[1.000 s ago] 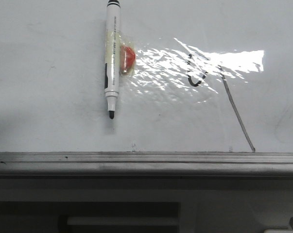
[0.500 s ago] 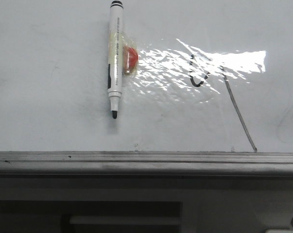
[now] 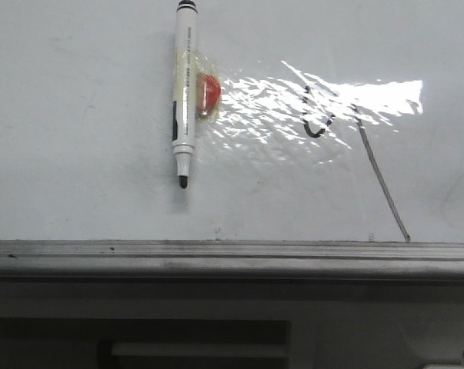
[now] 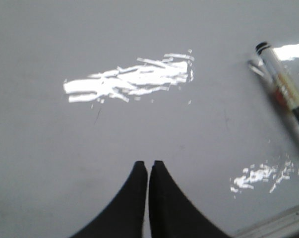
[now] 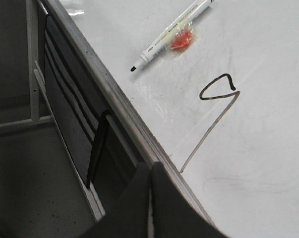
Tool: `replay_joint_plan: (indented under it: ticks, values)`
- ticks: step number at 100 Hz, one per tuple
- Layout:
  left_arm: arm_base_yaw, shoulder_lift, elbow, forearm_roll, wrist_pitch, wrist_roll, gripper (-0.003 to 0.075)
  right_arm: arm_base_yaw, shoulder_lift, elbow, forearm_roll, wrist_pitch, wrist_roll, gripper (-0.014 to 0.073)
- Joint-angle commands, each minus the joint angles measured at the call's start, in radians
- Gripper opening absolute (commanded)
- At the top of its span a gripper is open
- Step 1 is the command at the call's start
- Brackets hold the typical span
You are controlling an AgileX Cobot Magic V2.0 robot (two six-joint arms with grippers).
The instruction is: Write number 9 on whiteboard
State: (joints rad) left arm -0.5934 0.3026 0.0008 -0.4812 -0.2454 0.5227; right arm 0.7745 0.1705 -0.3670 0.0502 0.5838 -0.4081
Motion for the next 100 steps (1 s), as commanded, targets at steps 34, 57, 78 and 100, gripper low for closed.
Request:
replay_joint_plan:
  ticks: [34, 57, 78, 100]
  values:
    - [0.459, -0.289, 0.018, 0.380, 0.518, -0.464, -0.0020, -0.008, 0.010, -0.024, -0.003, -0.073, 0.002, -0.0061]
    - [0.535, -0.329, 0.018, 0.381, 0.527, -0.464, -0.0020, -0.008, 0.010, -0.024, -0.003, -0.073, 0.002, -0.0061]
    - [0.541, -0.329, 0.018, 0.381, 0.525, -0.464, -0.0020, -0.008, 0.010, -0.024, -0.003, -0.073, 0.002, -0.0061]
    - [0.541, -0.329, 0.018, 0.381, 0.525, -0.464, -0.0020, -0.008, 0.010, -0.024, -0.003, -0.073, 0.002, -0.0061]
